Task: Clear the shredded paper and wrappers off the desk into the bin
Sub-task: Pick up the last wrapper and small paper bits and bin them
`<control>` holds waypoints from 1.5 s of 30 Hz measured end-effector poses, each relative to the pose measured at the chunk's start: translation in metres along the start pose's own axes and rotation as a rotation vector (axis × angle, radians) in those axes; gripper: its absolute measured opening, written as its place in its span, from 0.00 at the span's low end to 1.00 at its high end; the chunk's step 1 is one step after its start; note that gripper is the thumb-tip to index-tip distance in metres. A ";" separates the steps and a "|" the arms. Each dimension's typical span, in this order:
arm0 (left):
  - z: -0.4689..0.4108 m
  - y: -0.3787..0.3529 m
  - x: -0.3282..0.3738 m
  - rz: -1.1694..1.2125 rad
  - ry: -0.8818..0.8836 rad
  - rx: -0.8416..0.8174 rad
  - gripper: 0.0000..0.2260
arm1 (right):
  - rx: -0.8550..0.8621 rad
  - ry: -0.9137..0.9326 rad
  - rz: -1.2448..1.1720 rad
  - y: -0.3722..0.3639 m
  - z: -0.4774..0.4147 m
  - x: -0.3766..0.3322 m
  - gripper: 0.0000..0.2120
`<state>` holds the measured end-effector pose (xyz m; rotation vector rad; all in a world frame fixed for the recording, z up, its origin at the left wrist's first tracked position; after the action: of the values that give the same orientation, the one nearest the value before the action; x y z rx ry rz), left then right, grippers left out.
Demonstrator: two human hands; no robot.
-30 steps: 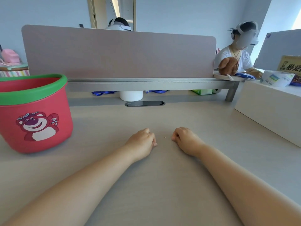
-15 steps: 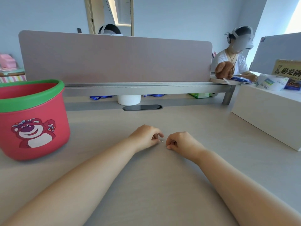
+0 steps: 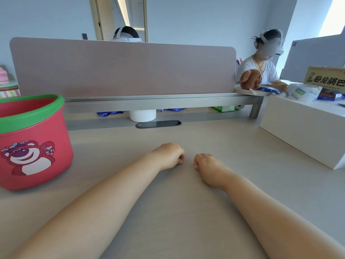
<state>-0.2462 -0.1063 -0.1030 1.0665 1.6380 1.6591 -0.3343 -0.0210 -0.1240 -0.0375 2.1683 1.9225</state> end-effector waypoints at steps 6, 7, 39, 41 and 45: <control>0.021 -0.005 -0.003 -0.005 0.028 0.111 0.07 | 0.220 -0.051 -0.390 0.019 0.004 -0.001 0.06; 0.030 0.000 -0.010 0.066 0.069 0.175 0.07 | 0.262 -0.048 -0.441 0.024 0.004 -0.008 0.06; 0.283 0.217 -0.216 0.245 0.651 0.893 0.07 | 0.430 0.397 -0.771 0.097 -0.118 -0.348 0.04; 0.282 0.216 -0.218 0.253 0.651 0.897 0.12 | 0.434 0.405 -0.754 0.095 -0.120 -0.349 0.08; 0.283 0.213 -0.219 0.259 0.623 0.898 0.13 | 0.389 0.438 -0.760 0.095 -0.124 -0.349 0.10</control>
<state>0.1348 -0.1583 0.0557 1.2553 2.9251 1.4923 -0.0328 -0.1789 0.0500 -1.1185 2.2509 1.1166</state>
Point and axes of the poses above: each hand's wrist, its own z-axis away from the middle knuckle, its own y-axis out of the back of the hand, x = y × z, the point moved 5 cm from there along -z, towards the middle knuckle, and after that the axes turned 2 degrees about x, right-handed, at the moved point
